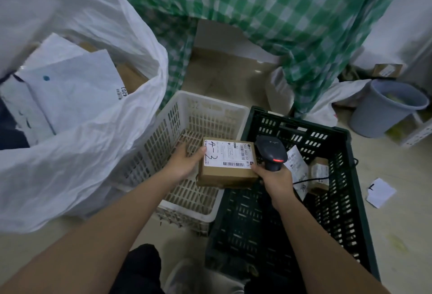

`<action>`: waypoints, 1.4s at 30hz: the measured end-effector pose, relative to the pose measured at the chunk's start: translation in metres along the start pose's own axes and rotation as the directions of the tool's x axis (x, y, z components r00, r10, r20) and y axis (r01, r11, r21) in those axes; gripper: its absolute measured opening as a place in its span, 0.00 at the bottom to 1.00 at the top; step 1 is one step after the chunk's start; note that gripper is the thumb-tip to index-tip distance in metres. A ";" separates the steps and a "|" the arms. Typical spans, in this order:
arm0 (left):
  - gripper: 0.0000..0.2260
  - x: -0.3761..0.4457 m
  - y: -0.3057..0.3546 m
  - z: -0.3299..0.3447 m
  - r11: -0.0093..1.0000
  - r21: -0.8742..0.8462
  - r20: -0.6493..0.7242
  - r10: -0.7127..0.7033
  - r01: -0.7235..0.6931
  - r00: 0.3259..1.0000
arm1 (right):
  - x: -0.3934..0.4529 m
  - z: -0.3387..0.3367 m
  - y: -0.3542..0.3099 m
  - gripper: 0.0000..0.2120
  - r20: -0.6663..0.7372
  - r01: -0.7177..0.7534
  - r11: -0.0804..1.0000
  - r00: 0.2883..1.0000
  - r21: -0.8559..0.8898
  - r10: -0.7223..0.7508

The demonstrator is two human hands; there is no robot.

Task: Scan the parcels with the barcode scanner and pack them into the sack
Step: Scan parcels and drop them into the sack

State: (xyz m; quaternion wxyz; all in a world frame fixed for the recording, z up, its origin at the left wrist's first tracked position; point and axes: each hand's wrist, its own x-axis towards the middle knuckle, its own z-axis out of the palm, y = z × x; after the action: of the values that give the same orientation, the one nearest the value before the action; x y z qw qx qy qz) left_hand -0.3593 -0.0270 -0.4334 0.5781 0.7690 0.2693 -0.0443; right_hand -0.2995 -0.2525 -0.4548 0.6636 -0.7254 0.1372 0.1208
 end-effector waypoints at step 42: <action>0.31 -0.021 0.012 -0.024 0.926 -0.366 -0.063 0.073 -0.091 0.995 | -0.062 0.013 -0.075 0.07 0.345 0.321 0.902 0.914 -0.289 -0.215</action>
State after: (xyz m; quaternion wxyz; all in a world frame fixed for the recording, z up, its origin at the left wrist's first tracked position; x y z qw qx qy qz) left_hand -0.3776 -0.0154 -0.4069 0.7067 0.6584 0.2542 0.0497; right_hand -0.3307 -0.2310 -0.3645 0.5520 -0.8133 -0.0920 0.1596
